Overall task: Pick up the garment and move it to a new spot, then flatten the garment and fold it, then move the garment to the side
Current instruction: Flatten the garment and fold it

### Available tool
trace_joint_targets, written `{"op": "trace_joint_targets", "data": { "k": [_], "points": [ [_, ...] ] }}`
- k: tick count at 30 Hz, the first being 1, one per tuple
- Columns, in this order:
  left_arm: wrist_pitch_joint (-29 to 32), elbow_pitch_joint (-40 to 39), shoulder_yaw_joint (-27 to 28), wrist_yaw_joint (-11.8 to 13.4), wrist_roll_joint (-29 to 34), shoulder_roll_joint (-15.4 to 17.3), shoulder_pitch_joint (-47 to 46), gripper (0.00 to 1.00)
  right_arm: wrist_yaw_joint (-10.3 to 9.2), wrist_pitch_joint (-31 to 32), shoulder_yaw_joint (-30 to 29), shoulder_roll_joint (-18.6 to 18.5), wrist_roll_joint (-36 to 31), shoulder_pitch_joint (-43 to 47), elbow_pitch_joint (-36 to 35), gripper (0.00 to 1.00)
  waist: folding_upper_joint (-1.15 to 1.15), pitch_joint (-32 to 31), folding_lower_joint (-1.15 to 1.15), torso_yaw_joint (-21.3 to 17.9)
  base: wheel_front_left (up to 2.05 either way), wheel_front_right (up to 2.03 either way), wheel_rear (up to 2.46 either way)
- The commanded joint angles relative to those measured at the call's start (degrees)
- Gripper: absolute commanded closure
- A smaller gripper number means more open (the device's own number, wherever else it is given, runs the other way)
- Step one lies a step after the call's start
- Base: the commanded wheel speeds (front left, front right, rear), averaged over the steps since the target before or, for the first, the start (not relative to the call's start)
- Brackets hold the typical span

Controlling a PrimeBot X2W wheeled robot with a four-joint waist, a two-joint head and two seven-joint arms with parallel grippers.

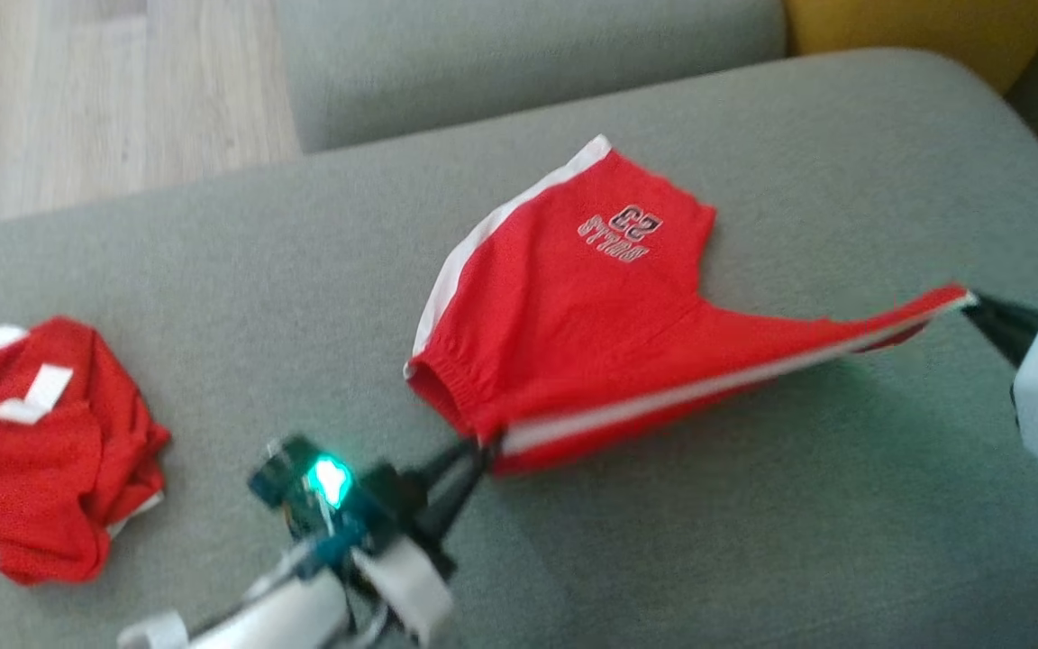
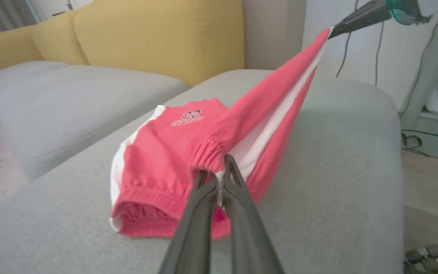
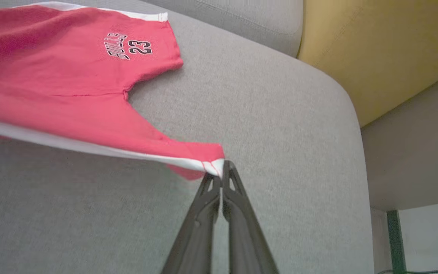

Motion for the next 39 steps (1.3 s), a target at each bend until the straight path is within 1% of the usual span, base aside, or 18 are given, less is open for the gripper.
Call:
{"op": "trace_joint_targets", "data": {
  "k": [1, 5, 7, 13, 21, 26, 32, 37, 39],
  "points": [
    [0.23, -1.72, 3.82, 0.71, -0.33, 1.21, -5.51, 1.0, -0.04, -0.97, -2.56, -0.62, -1.96, -2.39, -0.77, 1.0, 0.0, 2.76, 0.0, 1.47, 0.0, 0.0, 0.0],
    [0.83, -1.11, 4.88, 0.78, -0.17, 0.88, -8.73, 1.0, -0.04, -1.91, -5.48, 2.06, -5.69, -5.95, -0.04, 1.0, 0.0, 6.06, 0.0, 3.32, 0.0, 0.0, 0.0],
    [0.93, -0.61, 5.15, 0.41, -0.04, 0.52, -10.47, 1.0, -0.04, -2.07, -6.44, 3.29, -7.13, -7.96, 0.96, 1.0, 0.0, 7.86, 0.0, 4.51, 0.0, 0.0, 0.0],
    [0.98, 1.67, 5.31, -0.84, 0.46, -1.55, -15.55, 1.0, -0.04, -2.5, -6.18, 6.01, -10.12, -14.93, 4.99, 1.0, 0.0, 12.84, 0.0, 8.19, 0.0, 0.0, 0.0],
    [0.46, 6.09, 4.85, -2.33, 1.33, -5.2, -21.78, 1.0, -0.04, -5.74, -2.53, 8.42, -11.69, -24.69, 13.1, 1.0, 0.0, 18.39, 0.0, 12.49, 0.0, 0.0, 0.0],
    [-0.26, 9.04, 4.55, -2.58, 1.72, -7.56, -24.53, 1.0, -0.04, -7.71, 1.39, 9.4, -11.8, -29.87, 17.65, 1.0, 0.0, 21.2, 0.0, 14.7, 0.0, 0.0, 0.0],
    [-1.99, 11.96, 4.27, -2.59, 1.78, -10.53, -26.65, 1.0, -0.04, -9.91, 6.23, 9.86, -10.68, -33.89, 22.34, 1.0, 0.0, 23.67, 0.0, 16.7, 0.0, 0.0, 0.0],
    [-3.11, 14.1, 3.95, -2.63, 1.9, -11.76, -27.69, 1.0, -0.04, -12.09, 9.17, 10.05, -9.75, -36.46, 26.1, 1.0, 0.0, 24.73, 0.0, 17.6, 0.0, 0.0, 0.0],
    [-3.1, 14.82, 4.14, -2.66, 1.3, -12.32, -27.8, 1.0, -0.04, -13.45, 9.52, 10.42, -8.57, -37.28, 27.4, 1.0, 0.0, 25.04, 0.0, 17.91, 0.0, 0.0, 0.0]
  ]
}}
